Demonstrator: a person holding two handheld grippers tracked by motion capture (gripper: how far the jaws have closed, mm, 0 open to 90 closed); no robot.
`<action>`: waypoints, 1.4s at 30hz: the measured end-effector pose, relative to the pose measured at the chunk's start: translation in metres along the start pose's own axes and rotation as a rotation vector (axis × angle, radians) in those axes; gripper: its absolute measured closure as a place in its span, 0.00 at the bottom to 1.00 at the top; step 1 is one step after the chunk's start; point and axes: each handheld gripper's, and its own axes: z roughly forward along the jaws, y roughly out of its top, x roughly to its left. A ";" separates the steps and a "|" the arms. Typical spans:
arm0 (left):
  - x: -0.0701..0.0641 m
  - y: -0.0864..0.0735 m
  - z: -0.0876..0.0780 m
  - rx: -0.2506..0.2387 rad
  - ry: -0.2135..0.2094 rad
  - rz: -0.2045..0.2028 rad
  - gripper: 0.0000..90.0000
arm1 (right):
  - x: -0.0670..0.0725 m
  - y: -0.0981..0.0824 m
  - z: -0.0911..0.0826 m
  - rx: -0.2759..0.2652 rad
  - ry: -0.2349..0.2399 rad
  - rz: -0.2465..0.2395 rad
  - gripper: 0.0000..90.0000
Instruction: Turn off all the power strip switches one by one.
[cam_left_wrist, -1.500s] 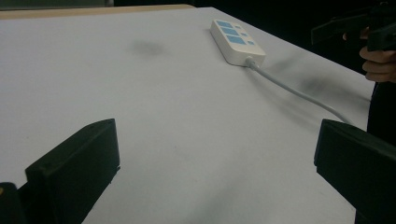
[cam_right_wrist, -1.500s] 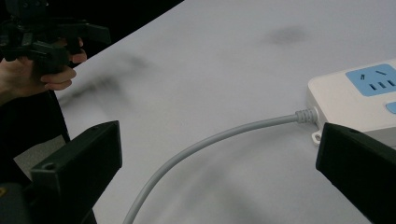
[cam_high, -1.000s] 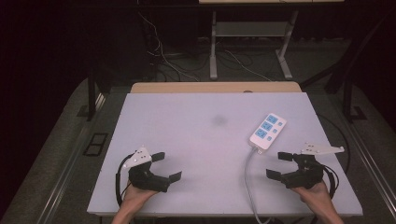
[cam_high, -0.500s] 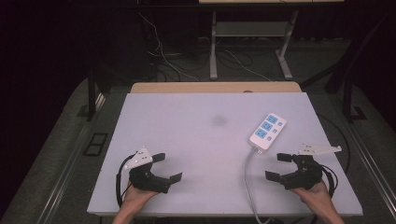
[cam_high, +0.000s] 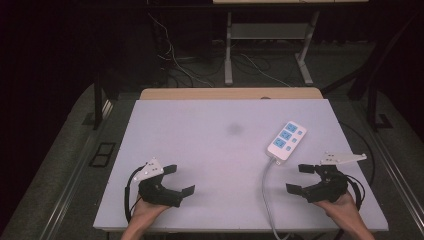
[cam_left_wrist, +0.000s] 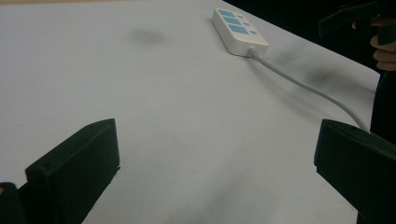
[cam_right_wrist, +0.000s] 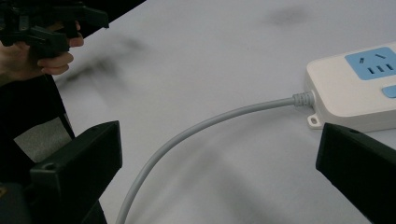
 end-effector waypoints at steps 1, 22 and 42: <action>0.000 0.000 0.000 0.001 0.002 0.000 0.00 | 0.000 0.001 -0.001 0.002 -0.001 0.002 0.00; -0.003 0.000 0.003 0.005 -0.002 0.018 0.00 | -0.011 0.023 -0.009 0.049 -0.009 -0.013 0.00; -0.006 0.002 0.005 0.012 -0.006 0.037 0.00 | -0.017 0.057 -0.011 0.098 -0.035 -0.073 0.00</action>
